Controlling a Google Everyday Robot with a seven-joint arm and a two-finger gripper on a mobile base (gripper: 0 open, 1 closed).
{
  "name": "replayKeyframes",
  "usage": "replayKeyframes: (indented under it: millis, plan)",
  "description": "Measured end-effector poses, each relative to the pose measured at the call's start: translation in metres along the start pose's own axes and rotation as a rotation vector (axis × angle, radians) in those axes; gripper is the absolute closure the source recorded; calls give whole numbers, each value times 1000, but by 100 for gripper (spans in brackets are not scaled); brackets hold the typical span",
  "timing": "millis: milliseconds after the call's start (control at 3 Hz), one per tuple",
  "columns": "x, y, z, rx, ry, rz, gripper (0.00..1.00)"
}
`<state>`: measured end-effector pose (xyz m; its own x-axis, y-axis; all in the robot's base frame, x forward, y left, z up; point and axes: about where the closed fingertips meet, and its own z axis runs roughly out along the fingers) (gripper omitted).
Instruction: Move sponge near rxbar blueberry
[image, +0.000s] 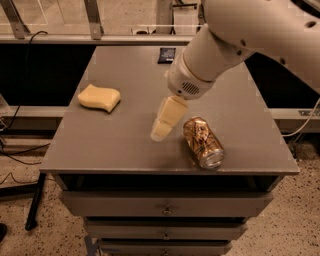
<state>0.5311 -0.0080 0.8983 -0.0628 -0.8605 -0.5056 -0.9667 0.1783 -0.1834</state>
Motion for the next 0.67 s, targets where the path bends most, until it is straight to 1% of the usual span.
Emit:
replayKeyframes:
  millis: [333, 667]
  plan:
    - [-35, -26, 30, 28, -68, -19, 0]
    - [-67, -43, 68, 9, -122, -22, 0]
